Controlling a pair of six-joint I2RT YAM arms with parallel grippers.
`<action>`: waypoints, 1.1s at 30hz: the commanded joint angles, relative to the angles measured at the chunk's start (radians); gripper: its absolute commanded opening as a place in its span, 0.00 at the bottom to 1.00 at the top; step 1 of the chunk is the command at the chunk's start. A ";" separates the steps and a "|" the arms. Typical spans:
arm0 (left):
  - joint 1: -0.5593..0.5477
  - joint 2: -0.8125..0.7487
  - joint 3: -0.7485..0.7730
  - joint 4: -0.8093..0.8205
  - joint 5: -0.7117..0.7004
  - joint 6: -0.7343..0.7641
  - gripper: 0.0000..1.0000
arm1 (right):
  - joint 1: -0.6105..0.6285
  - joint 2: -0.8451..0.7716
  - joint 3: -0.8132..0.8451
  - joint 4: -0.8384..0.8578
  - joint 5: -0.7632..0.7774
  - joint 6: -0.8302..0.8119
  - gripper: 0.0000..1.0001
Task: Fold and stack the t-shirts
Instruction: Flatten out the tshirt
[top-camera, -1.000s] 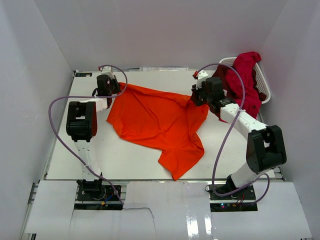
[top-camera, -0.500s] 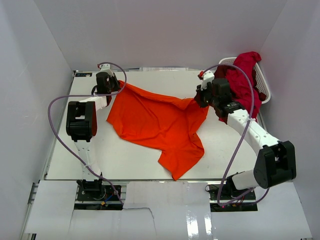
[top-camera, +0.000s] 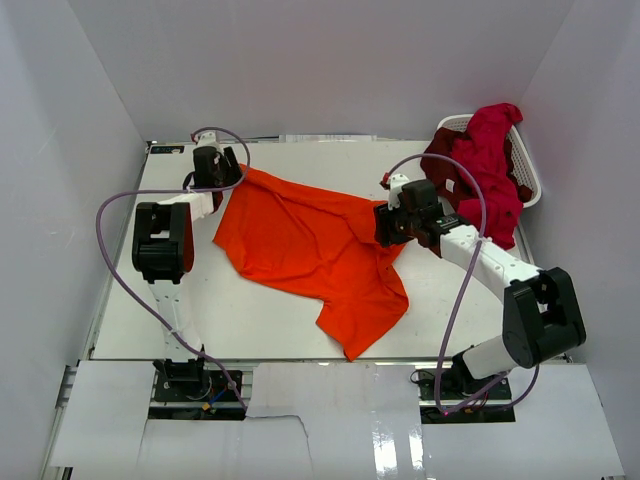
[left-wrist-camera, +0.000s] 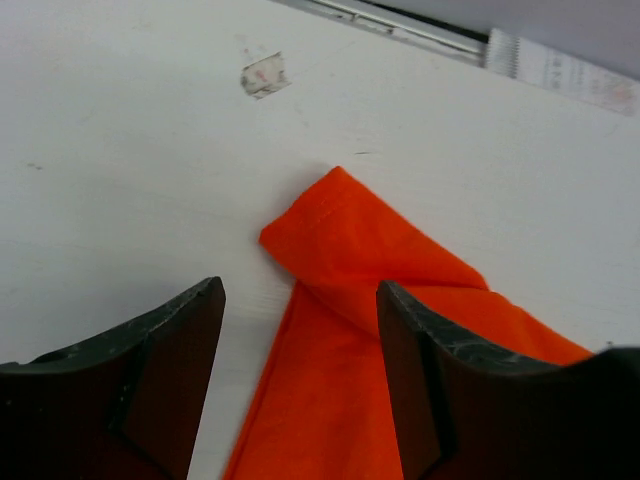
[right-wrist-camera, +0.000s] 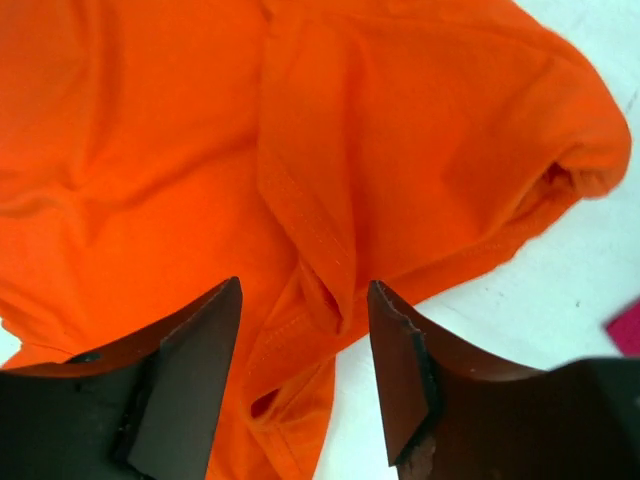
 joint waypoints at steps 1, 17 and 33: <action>0.028 -0.046 0.039 -0.077 -0.109 -0.038 0.75 | -0.040 0.002 0.029 -0.022 0.034 0.042 0.63; 0.076 0.118 0.326 -0.198 0.142 -0.095 0.77 | -0.232 0.250 0.149 -0.075 -0.052 0.185 0.69; 0.003 0.075 0.242 -0.160 0.253 0.022 0.54 | -0.238 0.559 0.408 -0.026 -0.020 0.200 0.09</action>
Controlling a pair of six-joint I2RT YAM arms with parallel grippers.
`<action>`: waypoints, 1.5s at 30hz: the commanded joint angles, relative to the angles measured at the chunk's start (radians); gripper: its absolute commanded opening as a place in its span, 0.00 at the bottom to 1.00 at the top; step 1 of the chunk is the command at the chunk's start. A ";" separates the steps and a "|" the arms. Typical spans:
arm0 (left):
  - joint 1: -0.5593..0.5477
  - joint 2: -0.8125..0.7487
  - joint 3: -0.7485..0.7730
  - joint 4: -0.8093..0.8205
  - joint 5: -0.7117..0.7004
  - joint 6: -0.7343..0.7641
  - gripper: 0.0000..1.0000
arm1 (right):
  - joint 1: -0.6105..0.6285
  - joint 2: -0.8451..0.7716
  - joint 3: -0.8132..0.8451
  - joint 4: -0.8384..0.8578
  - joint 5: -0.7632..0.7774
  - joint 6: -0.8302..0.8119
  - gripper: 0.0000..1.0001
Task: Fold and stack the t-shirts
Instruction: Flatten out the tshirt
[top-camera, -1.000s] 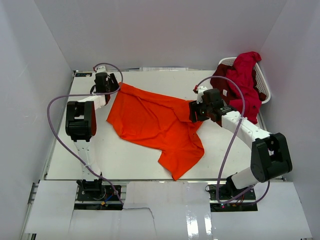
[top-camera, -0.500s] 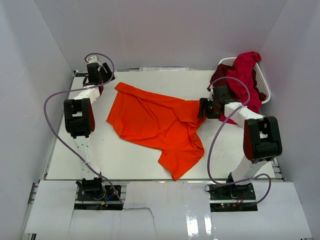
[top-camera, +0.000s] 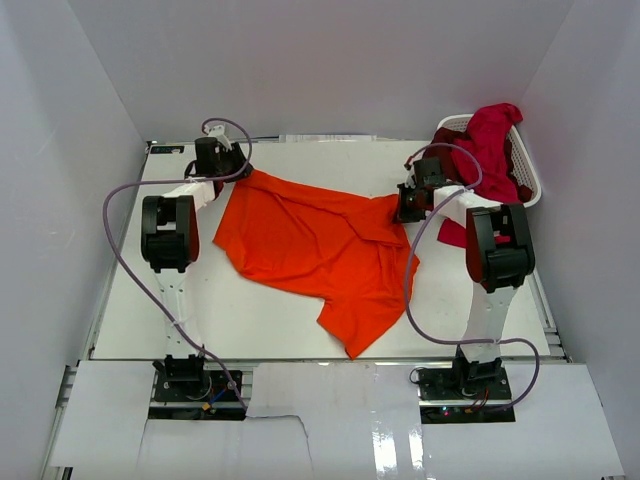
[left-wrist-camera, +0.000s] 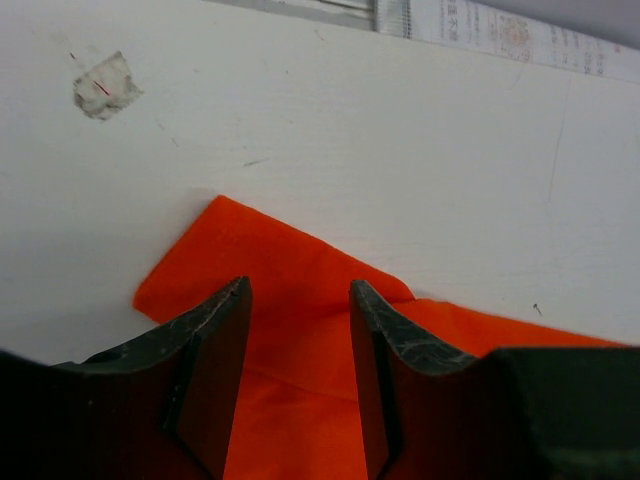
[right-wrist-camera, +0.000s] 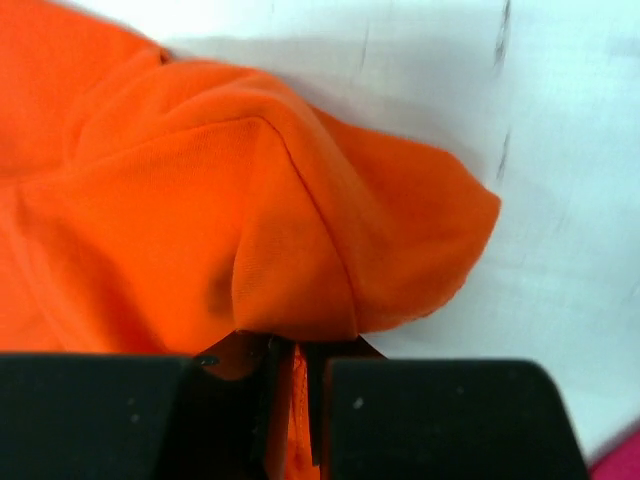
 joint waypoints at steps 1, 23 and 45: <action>-0.019 -0.114 -0.040 0.007 -0.053 0.034 0.54 | -0.013 0.079 0.126 0.019 0.044 -0.008 0.09; -0.019 -0.356 -0.158 -0.120 -0.397 0.016 0.57 | -0.056 0.128 0.469 -0.136 0.101 -0.104 0.62; -0.025 -0.672 -0.580 -0.304 0.112 -0.170 0.56 | 0.062 -0.397 -0.230 -0.225 0.042 -0.055 0.59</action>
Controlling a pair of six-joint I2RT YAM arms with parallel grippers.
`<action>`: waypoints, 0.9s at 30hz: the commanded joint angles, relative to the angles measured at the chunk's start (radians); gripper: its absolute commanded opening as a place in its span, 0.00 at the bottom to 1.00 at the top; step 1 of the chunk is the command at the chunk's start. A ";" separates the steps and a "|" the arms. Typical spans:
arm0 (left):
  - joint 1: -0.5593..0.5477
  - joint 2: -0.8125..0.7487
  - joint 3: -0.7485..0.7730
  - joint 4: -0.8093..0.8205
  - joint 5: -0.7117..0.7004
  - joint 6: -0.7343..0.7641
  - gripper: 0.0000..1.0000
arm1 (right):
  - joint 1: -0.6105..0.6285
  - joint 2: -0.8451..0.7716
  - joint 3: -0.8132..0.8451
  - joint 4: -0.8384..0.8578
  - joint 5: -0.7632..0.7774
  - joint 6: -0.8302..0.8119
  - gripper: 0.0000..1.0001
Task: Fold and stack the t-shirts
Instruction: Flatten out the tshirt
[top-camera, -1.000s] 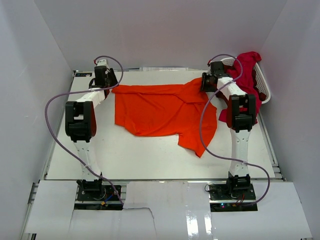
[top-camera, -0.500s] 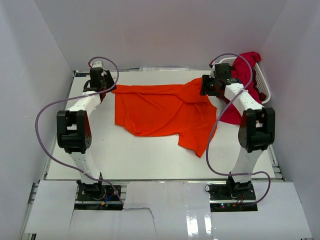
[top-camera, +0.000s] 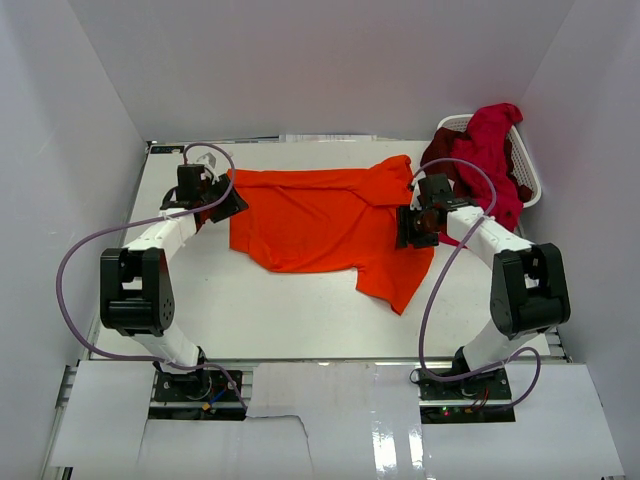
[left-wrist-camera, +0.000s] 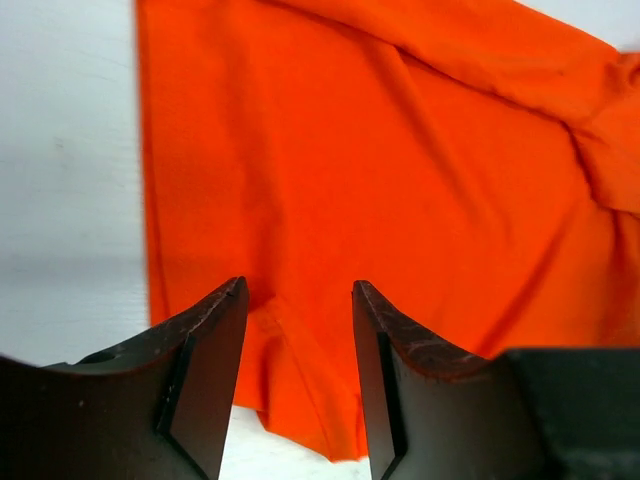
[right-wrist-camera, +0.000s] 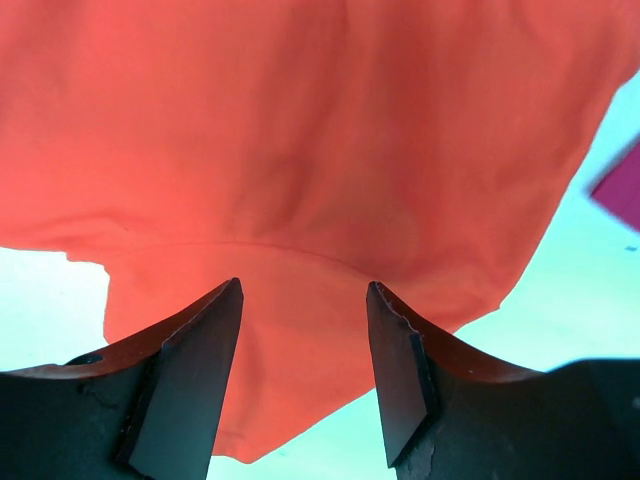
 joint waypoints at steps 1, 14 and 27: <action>-0.008 -0.017 0.002 -0.012 0.139 -0.030 0.55 | 0.007 -0.044 -0.033 0.001 -0.004 0.019 0.59; -0.020 0.012 -0.006 -0.090 0.159 -0.004 0.58 | 0.016 -0.010 -0.165 0.066 0.035 0.039 0.47; -0.019 -0.017 -0.020 -0.225 0.142 0.041 0.62 | 0.014 0.091 -0.148 0.061 0.081 0.057 0.51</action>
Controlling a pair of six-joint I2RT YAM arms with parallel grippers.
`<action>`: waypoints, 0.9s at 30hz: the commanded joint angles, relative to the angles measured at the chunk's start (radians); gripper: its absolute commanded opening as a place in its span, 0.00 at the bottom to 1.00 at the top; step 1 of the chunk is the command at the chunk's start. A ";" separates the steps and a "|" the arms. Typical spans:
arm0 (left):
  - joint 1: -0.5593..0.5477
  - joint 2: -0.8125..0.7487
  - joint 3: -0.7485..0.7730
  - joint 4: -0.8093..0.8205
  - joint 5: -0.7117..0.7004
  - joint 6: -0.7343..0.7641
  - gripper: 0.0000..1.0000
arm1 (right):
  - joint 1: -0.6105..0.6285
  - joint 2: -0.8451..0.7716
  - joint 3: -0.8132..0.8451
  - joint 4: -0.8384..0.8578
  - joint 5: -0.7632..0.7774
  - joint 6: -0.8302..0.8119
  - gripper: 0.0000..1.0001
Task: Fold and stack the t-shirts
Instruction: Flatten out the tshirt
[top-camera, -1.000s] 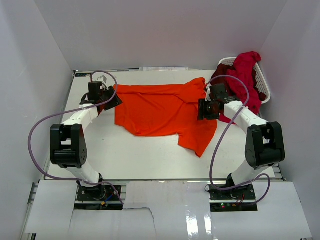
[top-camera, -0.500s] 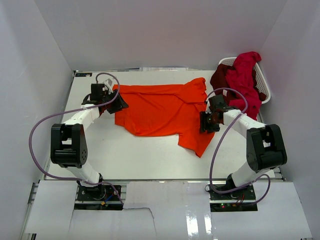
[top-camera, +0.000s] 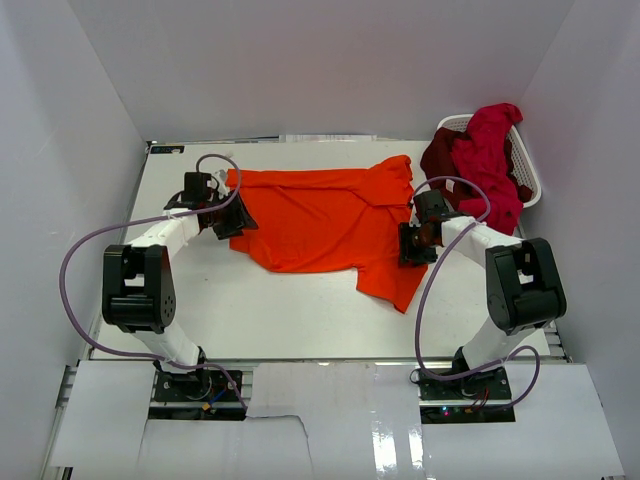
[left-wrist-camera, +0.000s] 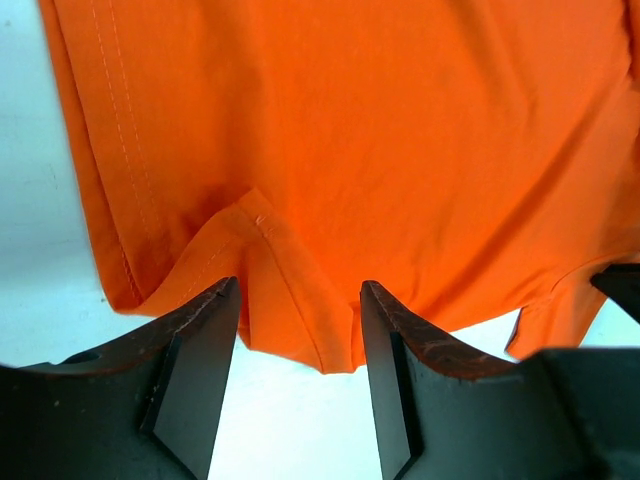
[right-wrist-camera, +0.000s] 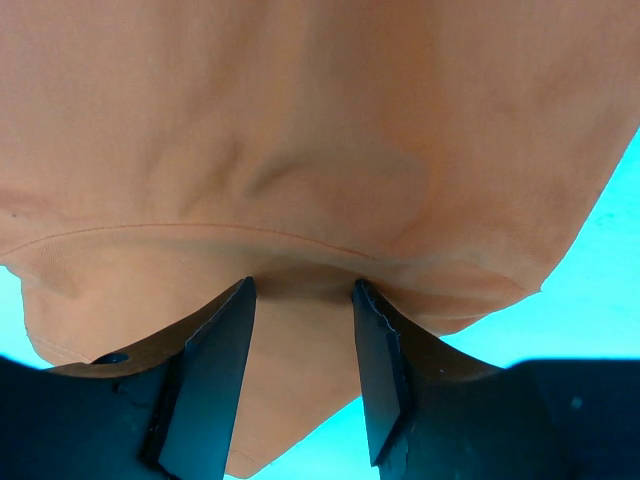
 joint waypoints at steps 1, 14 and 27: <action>-0.002 -0.028 -0.014 -0.035 0.017 0.014 0.62 | 0.001 0.051 -0.012 0.003 0.031 0.008 0.51; -0.002 0.115 0.059 -0.038 0.003 -0.003 0.58 | 0.002 0.031 -0.014 0.003 0.031 0.000 0.51; -0.002 0.114 0.108 -0.042 -0.038 -0.037 0.56 | 0.001 0.027 -0.032 0.013 0.031 -0.006 0.52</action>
